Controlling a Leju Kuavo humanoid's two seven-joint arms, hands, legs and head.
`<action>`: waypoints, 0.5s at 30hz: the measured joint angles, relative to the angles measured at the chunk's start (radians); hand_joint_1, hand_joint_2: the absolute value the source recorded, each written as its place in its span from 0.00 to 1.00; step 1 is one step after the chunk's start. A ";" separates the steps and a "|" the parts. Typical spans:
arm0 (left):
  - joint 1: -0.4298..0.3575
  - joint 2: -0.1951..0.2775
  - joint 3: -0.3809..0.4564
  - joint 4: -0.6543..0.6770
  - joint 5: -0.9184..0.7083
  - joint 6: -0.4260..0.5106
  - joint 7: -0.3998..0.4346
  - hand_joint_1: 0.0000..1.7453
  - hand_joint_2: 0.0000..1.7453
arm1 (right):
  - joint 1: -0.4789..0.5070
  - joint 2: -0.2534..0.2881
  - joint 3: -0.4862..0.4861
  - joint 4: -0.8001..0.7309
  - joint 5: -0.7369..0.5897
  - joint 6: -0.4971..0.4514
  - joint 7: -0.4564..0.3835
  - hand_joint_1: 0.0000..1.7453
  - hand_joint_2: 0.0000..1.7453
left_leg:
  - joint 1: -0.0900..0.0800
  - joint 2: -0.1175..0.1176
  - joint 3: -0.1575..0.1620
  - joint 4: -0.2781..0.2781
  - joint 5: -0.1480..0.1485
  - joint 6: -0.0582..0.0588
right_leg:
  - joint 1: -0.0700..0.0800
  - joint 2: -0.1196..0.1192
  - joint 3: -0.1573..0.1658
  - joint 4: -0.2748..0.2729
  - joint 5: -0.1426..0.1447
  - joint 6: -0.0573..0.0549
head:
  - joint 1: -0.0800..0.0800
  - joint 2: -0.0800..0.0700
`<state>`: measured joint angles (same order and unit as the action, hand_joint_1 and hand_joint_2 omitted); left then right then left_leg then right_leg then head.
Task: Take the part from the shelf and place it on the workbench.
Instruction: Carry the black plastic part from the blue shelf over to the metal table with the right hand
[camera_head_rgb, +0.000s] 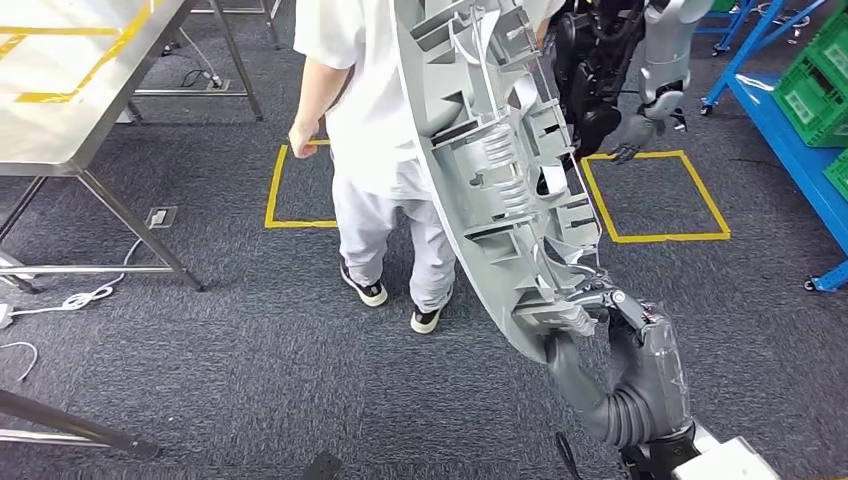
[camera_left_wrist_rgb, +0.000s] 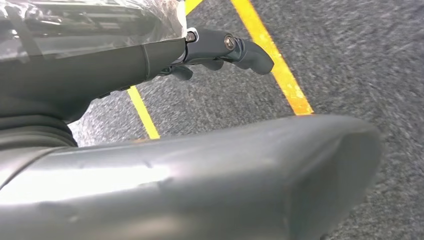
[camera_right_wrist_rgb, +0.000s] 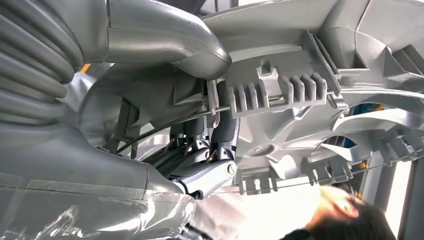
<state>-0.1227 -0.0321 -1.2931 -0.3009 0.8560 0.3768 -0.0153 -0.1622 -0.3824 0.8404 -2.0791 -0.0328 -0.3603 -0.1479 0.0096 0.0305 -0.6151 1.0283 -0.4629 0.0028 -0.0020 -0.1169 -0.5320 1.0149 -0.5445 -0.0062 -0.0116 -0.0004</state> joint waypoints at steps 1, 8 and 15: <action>0.000 0.000 0.000 0.000 0.000 0.000 0.001 0.00 1.00 | 0.000 0.000 -0.001 0.000 0.000 0.000 0.000 1.00 1.00 | 0.002 -0.012 0.000 -0.001 0.002 0.005 | -0.004 0.023 -0.008 0.021 -0.017 0.004 | 0.002 0.000; -0.004 0.003 -0.001 0.000 -0.003 0.000 0.003 0.00 1.00 | 0.002 -0.001 -0.004 0.001 0.000 0.001 0.000 1.00 1.00 | -0.003 -0.108 0.001 -0.002 0.004 0.017 | -0.009 0.120 -0.134 0.210 -0.038 -0.005 | 0.015 0.000; 0.000 0.001 -0.002 0.000 -0.008 0.000 0.005 0.00 1.00 | 0.003 -0.002 -0.006 0.000 0.000 0.003 0.002 1.00 1.00 | 0.012 -0.176 -0.018 -0.002 0.014 -0.018 | -0.005 0.181 -0.056 0.005 0.053 -0.025 | 0.017 0.000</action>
<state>-0.1225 -0.0307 -1.2947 -0.3013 0.8481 0.3770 -0.0107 -0.1590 -0.3843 0.8344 -2.0791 -0.0331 -0.3575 -0.1460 0.0211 -0.1457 -0.6333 1.0264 -0.4491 -0.0152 -0.0067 0.0637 -0.5884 1.0200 -0.4912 -0.0317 0.0053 -0.0004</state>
